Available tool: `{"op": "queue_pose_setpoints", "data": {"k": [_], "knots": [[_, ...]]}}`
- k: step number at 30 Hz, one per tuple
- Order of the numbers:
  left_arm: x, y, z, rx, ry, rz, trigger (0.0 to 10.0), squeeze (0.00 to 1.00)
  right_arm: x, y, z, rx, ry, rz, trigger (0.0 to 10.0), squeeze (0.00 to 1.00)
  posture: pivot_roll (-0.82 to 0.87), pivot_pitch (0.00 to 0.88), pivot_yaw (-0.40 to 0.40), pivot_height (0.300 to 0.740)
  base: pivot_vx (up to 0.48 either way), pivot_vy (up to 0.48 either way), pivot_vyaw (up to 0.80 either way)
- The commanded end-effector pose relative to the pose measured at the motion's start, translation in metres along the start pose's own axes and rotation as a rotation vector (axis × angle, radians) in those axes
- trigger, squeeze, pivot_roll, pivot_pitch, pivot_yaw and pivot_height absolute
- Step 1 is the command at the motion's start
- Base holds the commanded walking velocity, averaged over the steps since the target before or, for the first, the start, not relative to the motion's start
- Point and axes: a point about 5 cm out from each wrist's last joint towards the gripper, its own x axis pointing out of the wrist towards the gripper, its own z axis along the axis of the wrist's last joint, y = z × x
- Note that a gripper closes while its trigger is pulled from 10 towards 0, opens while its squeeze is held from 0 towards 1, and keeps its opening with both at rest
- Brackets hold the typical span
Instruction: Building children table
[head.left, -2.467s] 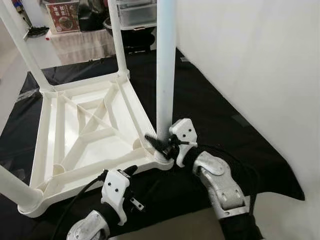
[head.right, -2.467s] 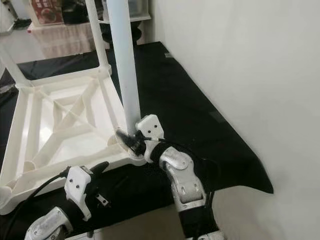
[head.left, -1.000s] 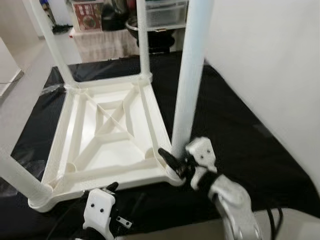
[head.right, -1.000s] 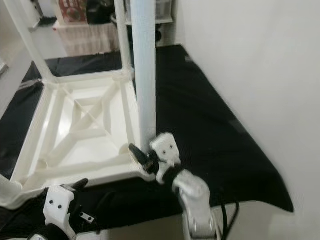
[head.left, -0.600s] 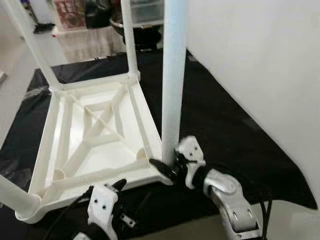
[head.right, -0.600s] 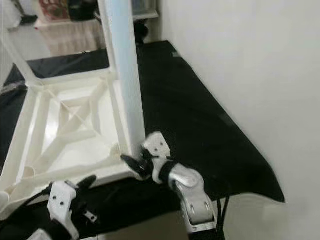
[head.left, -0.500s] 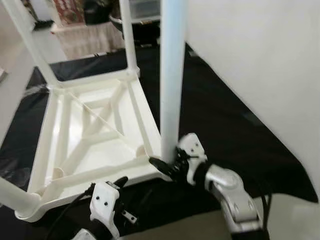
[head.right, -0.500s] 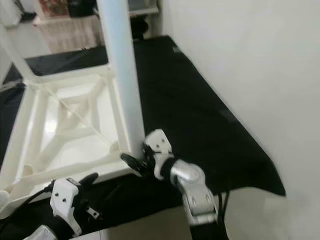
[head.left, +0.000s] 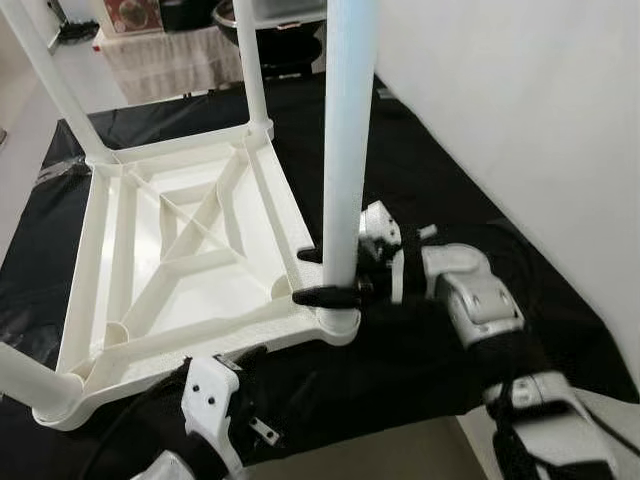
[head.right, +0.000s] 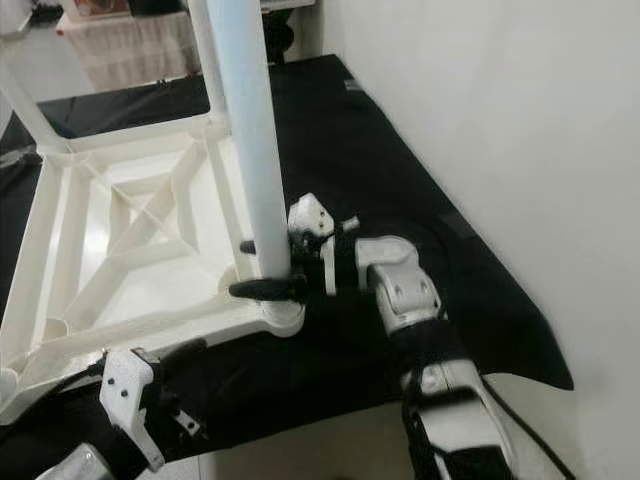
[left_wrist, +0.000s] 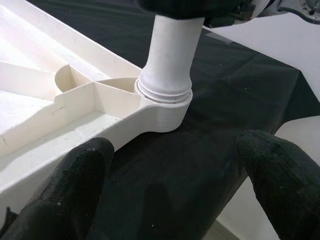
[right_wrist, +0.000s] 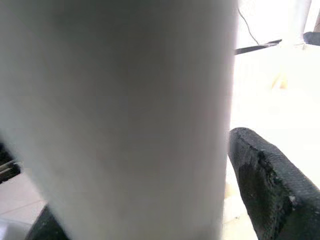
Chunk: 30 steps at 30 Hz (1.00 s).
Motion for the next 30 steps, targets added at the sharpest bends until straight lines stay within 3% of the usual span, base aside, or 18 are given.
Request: {"op": "queue_pose_setpoints", "data": {"k": [1, 3, 4, 8, 12, 13, 15, 16, 17, 18, 19, 20, 21, 22, 24, 30], "knots": [[-0.001, 0.003, -0.012, -0.018, 0.035, -0.005, 10.0, 0.00, 0.000, 0.001, -0.005, 0.021, 0.017, 0.073, 2.8, 0.00, 0.07, 0.163, 0.003, 0.740, 0.000, 0.000, 0.00], [-0.001, 0.005, -0.017, -0.027, 0.043, -0.006, 10.0, 0.00, -0.002, 0.000, -0.007, 0.032, 0.027, 0.086, 2.8, 0.00, 0.07, 0.163, 0.003, 0.740, 0.000, 0.000, 0.00], [-0.001, 0.007, -0.020, -0.037, 0.050, -0.007, 10.0, 0.00, -0.005, -0.001, -0.010, 0.043, 0.029, 0.093, 0.0, 0.00, 0.06, 0.163, 0.005, 0.740, 0.000, 0.000, 0.00], [-0.003, 0.010, -0.021, -0.045, 0.054, -0.009, 10.0, 0.00, -0.010, -0.001, -0.016, 0.055, 0.019, 0.083, 0.0, 0.00, 0.06, 0.167, 0.012, 0.740, 0.000, 0.000, 0.00], [-0.004, 0.013, -0.020, -0.043, 0.055, -0.012, 10.0, 0.00, -0.018, 0.004, -0.026, 0.063, 0.007, 0.016, 0.0, 0.00, 0.04, 0.178, 0.013, 0.740, 0.000, 0.000, 0.00], [-0.004, 0.013, -0.019, -0.042, 0.054, -0.012, 10.0, 0.00, -0.019, 0.009, -0.035, 0.069, 0.023, -0.066, 0.0, 0.00, 0.04, 0.184, 0.007, 0.740, 0.000, 0.000, 0.00], [-0.004, 0.013, -0.019, -0.042, 0.054, -0.012, 10.0, 0.00, -0.019, 0.009, -0.035, 0.069, 0.023, -0.066, 0.0, 0.00, 0.04, 0.184, 0.007, 0.740, 0.000, 0.000, 0.00], [-0.005, 0.014, -0.018, -0.038, 0.050, -0.009, 10.0, 0.00, -0.007, 0.030, -0.056, 0.117, 0.040, -0.295, 0.0, 0.00, 0.04, 0.193, 0.002, 0.740, 0.000, 0.000, 0.00], [-0.005, 0.014, -0.018, -0.038, 0.050, -0.009, 10.0, 0.00, -0.007, 0.030, -0.056, 0.117, 0.040, -0.295, 0.0, 0.00, 0.04, 0.193, 0.002, 0.740, 0.000, 0.000, 0.00], [-0.005, 0.015, -0.017, -0.035, 0.048, -0.007, 10.0, 0.00, -0.001, 0.042, -0.064, 0.151, 0.041, -0.424, 0.0, 0.00, 0.04, 0.194, 0.003, 0.740, 0.000, 0.000, 0.00], [-0.006, 0.017, -0.016, -0.030, 0.046, -0.004, 10.0, 0.00, -0.002, 0.054, -0.078, 0.118, 0.209, -0.711, 0.0, 0.00, 0.04, 0.201, 0.007, 0.740, 0.000, 0.000, 0.00], [-0.006, 0.017, -0.015, -0.026, 0.044, -0.002, 10.0, 0.00, -0.009, 0.061, -0.085, 0.065, 0.328, -0.919, 0.0, 0.00, 0.04, 0.201, 0.007, 0.740, 0.000, 0.000, 0.00], [-0.006, 0.017, -0.015, -0.026, 0.044, -0.002, 10.0, 0.00, -0.009, 0.061, -0.085, 0.065, 0.328, -0.919, 0.0, 0.00, 0.04, 0.201, 0.007, 0.740, 0.000, 0.000, 0.00], [-0.005, 0.018, -0.015, -0.023, 0.040, -0.002, 10.0, 0.00, -0.006, 0.066, -0.082, 0.007, 0.351, -0.944, 0.0, 0.00, 0.04, 0.205, 0.011, 0.740, 0.000, 0.000, 0.00], [-0.005, 0.020, -0.015, -0.020, 0.037, -0.005, 10.0, 0.00, -0.003, 0.058, -0.079, 0.048, 0.276, -0.942, 0.0, 0.00, 0.02, 0.192, 0.023, 0.740, 0.000, 0.000, 0.00], [-0.001, 0.019, -0.015, -0.010, 0.037, -0.023, 10.0, 0.00, 0.007, 0.046, -0.071, 0.043, 0.213, -0.898, 0.0, 0.00, 0.03, 0.182, 0.003, 0.740, 0.000, 0.000, 0.00]]}}
